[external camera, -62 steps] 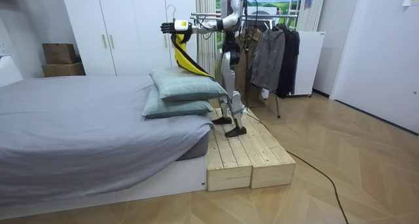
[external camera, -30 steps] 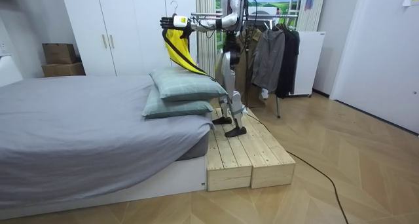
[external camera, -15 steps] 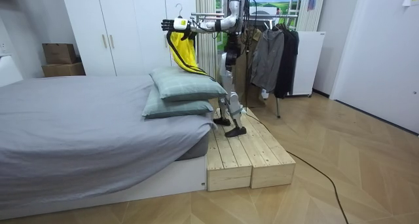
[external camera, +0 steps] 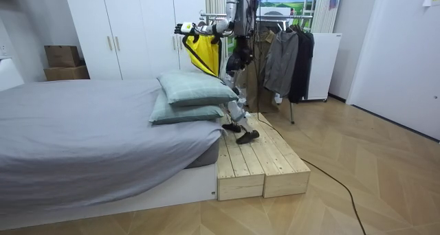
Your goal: Hang clothes
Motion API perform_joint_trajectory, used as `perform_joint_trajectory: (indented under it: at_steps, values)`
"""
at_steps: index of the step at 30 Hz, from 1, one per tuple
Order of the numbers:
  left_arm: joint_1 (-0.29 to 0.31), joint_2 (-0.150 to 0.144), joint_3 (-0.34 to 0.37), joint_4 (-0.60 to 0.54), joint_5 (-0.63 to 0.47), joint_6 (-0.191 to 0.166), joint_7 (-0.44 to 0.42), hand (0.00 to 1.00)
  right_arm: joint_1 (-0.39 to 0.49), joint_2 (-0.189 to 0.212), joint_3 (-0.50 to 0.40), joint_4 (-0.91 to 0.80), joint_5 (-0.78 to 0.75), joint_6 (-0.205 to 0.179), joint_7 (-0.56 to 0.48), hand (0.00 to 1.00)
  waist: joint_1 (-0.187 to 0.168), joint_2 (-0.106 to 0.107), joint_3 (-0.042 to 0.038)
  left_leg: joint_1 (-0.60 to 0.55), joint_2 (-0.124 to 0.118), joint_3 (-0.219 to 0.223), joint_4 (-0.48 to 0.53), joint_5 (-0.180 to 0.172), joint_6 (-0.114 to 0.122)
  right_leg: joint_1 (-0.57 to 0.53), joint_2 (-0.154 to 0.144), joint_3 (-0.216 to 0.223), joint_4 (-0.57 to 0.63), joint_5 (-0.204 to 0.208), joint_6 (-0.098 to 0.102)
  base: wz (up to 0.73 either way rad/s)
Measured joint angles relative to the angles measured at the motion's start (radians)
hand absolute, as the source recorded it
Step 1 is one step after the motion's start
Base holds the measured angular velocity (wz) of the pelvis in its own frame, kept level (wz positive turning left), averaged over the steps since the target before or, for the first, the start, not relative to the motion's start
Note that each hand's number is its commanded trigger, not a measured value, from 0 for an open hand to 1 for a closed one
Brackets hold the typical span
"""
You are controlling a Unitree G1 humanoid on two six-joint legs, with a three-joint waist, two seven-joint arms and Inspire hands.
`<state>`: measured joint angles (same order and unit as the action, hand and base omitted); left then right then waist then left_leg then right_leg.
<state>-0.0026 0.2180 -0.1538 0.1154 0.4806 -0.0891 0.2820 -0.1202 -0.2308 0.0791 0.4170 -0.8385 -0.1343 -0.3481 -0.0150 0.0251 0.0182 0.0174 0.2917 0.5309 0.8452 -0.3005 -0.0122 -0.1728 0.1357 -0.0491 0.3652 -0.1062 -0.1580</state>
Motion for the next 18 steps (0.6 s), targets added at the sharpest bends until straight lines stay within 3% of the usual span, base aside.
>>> perform_joint_trajectory:
  at_steps: [2,3,5,6,8,10,12,13,16,18]
  values:
    - [0.007,-0.014,-0.008,0.010,0.002,-0.028,0.016,0.00,0.000,-0.002,0.039,-0.023,-0.023,0.000,-0.001,1.00,0.013,-0.007,0.0012,-0.047,-0.063,-0.101,-0.070,-0.016,-0.011,0.010,0.012,0.115,0.001,0.001,0.006,-1.31]
    - [0.008,-0.020,-0.008,0.016,0.000,-0.034,0.023,0.00,0.000,-0.001,0.052,-0.028,-0.027,0.000,-0.001,1.00,0.021,-0.009,0.0015,-0.060,-0.083,-0.132,-0.095,-0.015,-0.012,0.013,0.017,0.148,0.000,0.001,0.013,-1.62]
    - [0.009,-0.033,-0.006,0.028,-0.019,-0.038,0.044,0.00,-0.010,0.000,0.098,-0.047,-0.035,-0.010,0.000,1.00,0.035,-0.009,0.0008,-0.109,-0.157,-0.326,-0.240,-0.009,-0.022,0.019,0.048,0.268,-0.004,0.010,0.028,-1.61]
    - [0.008,-0.035,-0.006,0.030,-0.019,-0.038,0.052,0.00,-0.013,0.001,0.106,-0.049,-0.038,-0.011,0.000,1.00,0.036,-0.009,0.0005,-0.114,-0.172,-0.369,-0.284,-0.009,-0.023,0.020,0.058,0.299,-0.003,0.013,0.031,-1.53]
    - [0.007,-0.051,-0.005,0.044,-0.018,-0.042,0.078,0.00,-0.018,-0.001,0.131,-0.062,-0.040,-0.010,0.003,1.00,0.045,-0.011,-0.0079,-0.100,-0.219,-0.491,-0.440,0.014,-0.046,0.020,0.088,0.414,-0.003,0.029,0.039,-1.49]
    - [-0.005,-0.052,-0.005,0.059,-0.019,-0.045,0.080,0.00,-0.027,-0.002,0.136,-0.075,-0.040,-0.002,0.014,1.00,0.044,-0.008,-0.0100,-0.089,-0.241,-0.523,-0.507,0.033,-0.044,0.013,0.109,0.478,-0.004,0.053,0.037,-1.24]
    - [-0.020,-0.051,-0.006,0.068,-0.019,-0.044,0.081,0.00,-0.045,-0.003,0.136,-0.075,-0.040,0.014,0.024,1.00,0.038,-0.008,-0.0099,-0.088,-0.250,-0.543,-0.544,0.066,-0.039,0.005,0.129,0.511,-0.005,0.068,0.041,-0.87]
    - [-0.023,-0.050,-0.008,0.068,-0.019,-0.045,0.081,0.00,-0.047,-0.002,0.134,-0.075,-0.041,0.024,0.024,1.00,0.021,-0.014,-0.0082,-0.078,-0.251,-0.533,-0.544,0.099,-0.030,0.006,0.134,0.518,-0.006,0.069,0.045,-0.39]
    - [-0.024,-0.047,-0.007,0.069,-0.018,-0.045,0.085,0.00,-0.047,-0.010,0.124,-0.076,-0.072,0.027,0.023,1.00,0.002,-0.022,-0.0107,-0.052,-0.253,-0.490,-0.575,0.104,-0.022,0.010,0.127,0.530,-0.049,0.066,0.074,-0.36]
    - [-0.024,-0.043,-0.007,0.072,-0.017,-0.044,0.102,0.00,-0.047,-0.014,0.124,-0.076,-0.090,0.028,0.024,1.00,-0.012,-0.023,-0.0111,-0.045,-0.253,-0.473,-0.594,0.101,-0.018,0.016,0.124,0.531,-0.060,0.068,0.078,-0.29]
